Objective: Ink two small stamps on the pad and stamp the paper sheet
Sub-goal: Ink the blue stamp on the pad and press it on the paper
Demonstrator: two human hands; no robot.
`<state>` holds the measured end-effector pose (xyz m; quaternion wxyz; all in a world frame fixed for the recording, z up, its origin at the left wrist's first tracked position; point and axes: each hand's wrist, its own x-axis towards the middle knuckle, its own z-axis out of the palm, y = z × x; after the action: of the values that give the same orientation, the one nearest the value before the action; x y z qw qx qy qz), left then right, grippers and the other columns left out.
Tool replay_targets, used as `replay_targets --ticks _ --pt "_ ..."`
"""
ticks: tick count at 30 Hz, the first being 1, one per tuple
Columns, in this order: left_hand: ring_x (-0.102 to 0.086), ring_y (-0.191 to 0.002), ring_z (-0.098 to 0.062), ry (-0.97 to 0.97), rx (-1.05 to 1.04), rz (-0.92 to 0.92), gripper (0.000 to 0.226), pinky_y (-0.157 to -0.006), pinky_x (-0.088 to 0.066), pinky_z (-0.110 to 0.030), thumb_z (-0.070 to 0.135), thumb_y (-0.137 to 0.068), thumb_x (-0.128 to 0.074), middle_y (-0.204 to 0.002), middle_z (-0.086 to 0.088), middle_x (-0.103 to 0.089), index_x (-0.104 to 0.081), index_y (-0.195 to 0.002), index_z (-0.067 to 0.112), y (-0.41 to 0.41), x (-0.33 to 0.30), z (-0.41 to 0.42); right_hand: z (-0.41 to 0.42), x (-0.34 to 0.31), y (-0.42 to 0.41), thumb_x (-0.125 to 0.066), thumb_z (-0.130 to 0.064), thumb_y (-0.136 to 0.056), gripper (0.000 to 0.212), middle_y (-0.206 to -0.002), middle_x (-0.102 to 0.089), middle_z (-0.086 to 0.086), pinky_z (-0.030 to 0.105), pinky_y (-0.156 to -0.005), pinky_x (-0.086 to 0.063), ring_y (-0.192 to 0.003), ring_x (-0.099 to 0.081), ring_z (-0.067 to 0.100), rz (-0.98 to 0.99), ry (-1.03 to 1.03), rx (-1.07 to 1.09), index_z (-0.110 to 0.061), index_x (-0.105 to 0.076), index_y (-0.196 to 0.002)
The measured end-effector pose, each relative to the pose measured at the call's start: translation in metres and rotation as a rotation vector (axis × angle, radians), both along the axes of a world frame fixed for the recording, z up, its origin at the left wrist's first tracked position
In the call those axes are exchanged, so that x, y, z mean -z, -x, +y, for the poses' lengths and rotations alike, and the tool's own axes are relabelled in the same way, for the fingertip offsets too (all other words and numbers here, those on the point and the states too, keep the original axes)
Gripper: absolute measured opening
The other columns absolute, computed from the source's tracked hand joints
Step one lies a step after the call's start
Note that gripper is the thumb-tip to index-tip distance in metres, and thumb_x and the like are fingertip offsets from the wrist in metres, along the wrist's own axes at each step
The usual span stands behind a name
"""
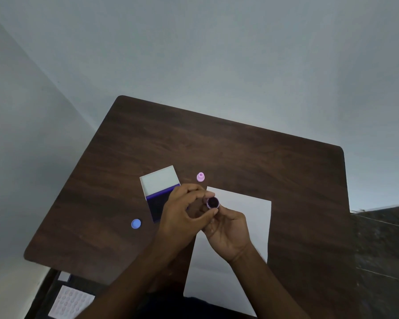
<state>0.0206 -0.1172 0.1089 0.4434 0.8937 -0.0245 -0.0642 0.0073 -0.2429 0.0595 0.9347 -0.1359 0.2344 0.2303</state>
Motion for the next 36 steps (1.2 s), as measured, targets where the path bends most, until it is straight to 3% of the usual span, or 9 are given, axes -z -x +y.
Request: replay_targets --ticks 5,8,11,16,19,21,27,31,36 --pt "-0.050 -0.102 -0.003 0.088 0.009 0.015 0.038 -0.092 -0.034 -0.011 0.021 -0.073 -0.080 -0.110 0.014 -0.055 -0.063 -0.107 0.027 -0.007 0.005 -0.006 -0.009 0.001 -0.001 -0.083 -0.011 -0.065 0.050 -0.106 -0.069 0.021 0.040 -0.079 -0.060 -0.088 -0.070 0.031 -0.020 0.039 0.033 0.002 -0.066 -0.110" --pt "-0.056 -0.097 0.004 0.160 0.011 0.085 0.039 -0.087 -0.042 -0.008 0.023 -0.074 -0.079 -0.103 0.032 -0.053 -0.056 -0.095 0.047 -0.015 0.015 -0.009 -0.018 0.007 -0.003 -0.083 -0.011 -0.065 0.045 -0.101 -0.070 0.019 0.035 -0.075 -0.060 -0.080 -0.071 0.025 -0.002 0.099 0.031 0.003 -0.067 -0.106" --pt "-0.058 -0.097 0.006 0.181 -0.020 0.125 0.037 -0.080 -0.046 -0.003 0.024 -0.075 -0.079 -0.100 0.030 -0.055 -0.058 -0.096 0.045 -0.019 0.028 -0.012 -0.030 0.015 -0.010 -0.069 -0.012 -0.079 0.028 -0.092 -0.070 0.016 0.029 -0.072 -0.059 -0.072 -0.067 0.020 0.031 0.267 0.009 0.002 -0.068 -0.103" --pt "-0.050 -0.110 -0.005 -0.073 0.043 0.270 0.035 -0.092 -0.032 -0.008 0.025 -0.090 -0.062 -0.123 0.006 -0.058 -0.058 -0.124 0.018 -0.012 0.061 -0.011 -0.049 0.031 -0.032 -0.071 -0.015 -0.081 0.019 -0.070 -0.065 0.012 0.026 -0.052 -0.048 -0.057 -0.053 0.021 0.062 1.034 -0.097 -0.001 -0.070 -0.095" --pt "-0.043 -0.130 -0.015 -0.252 0.167 0.373 0.044 -0.111 -0.024 -0.022 0.031 -0.096 -0.050 -0.145 0.000 -0.045 -0.046 -0.137 0.018 -0.008 0.082 -0.010 -0.048 0.047 -0.046 -0.077 -0.029 -0.076 0.026 -0.071 -0.067 0.005 0.021 -0.053 -0.047 -0.055 -0.056 0.015 -0.022 1.531 -0.235 -0.007 -0.070 -0.088" --pt "-0.039 -0.133 -0.013 -0.321 0.194 0.364 0.046 -0.114 -0.019 -0.024 0.037 -0.096 -0.048 -0.148 0.003 -0.041 -0.044 -0.139 0.022 -0.009 0.094 -0.010 -0.042 0.056 -0.053 -0.075 -0.031 -0.077 0.026 -0.075 -0.066 -0.002 0.014 -0.056 -0.045 -0.058 -0.056 0.011 -0.131 1.733 -0.286 -0.008 -0.068 -0.088" --pt "-0.032 -0.137 -0.018 -0.285 0.124 0.478 0.055 -0.115 -0.016 -0.028 0.034 -0.095 -0.051 -0.152 -0.003 -0.033 -0.033 -0.144 0.017 -0.023 0.110 -0.017 -0.025 0.075 -0.060 -0.073 -0.025 -0.080 0.027 -0.092 -0.072 0.009 0.012 -0.066 -0.044 -0.072 -0.058 0.012 -0.241 1.851 -0.310 -0.004 -0.067 -0.095" --pt "-0.032 -0.138 -0.018 -0.439 0.250 0.244 0.051 -0.116 -0.016 -0.030 0.038 -0.096 -0.047 -0.150 0.000 -0.038 -0.037 -0.143 0.021 -0.027 0.114 -0.020 -0.022 0.083 -0.060 -0.071 -0.024 -0.082 0.032 -0.103 -0.070 0.015 0.021 -0.081 -0.045 -0.086 -0.063 0.025 -0.240 1.851 -0.340 0.000 -0.066 -0.101" --pt "-0.029 -0.139 -0.020 -0.473 0.295 0.239 0.056 -0.117 -0.013 -0.033 0.040 -0.095 -0.048 -0.152 -0.001 -0.035 -0.034 -0.145 0.019 -0.028 0.115 -0.021 -0.020 0.088 -0.062 -0.070 -0.025 -0.082 0.033 -0.103 -0.070 0.017 0.019 -0.080 -0.041 -0.089 -0.064 0.028 -0.238 1.854 -0.361 0.002 -0.065 -0.102"
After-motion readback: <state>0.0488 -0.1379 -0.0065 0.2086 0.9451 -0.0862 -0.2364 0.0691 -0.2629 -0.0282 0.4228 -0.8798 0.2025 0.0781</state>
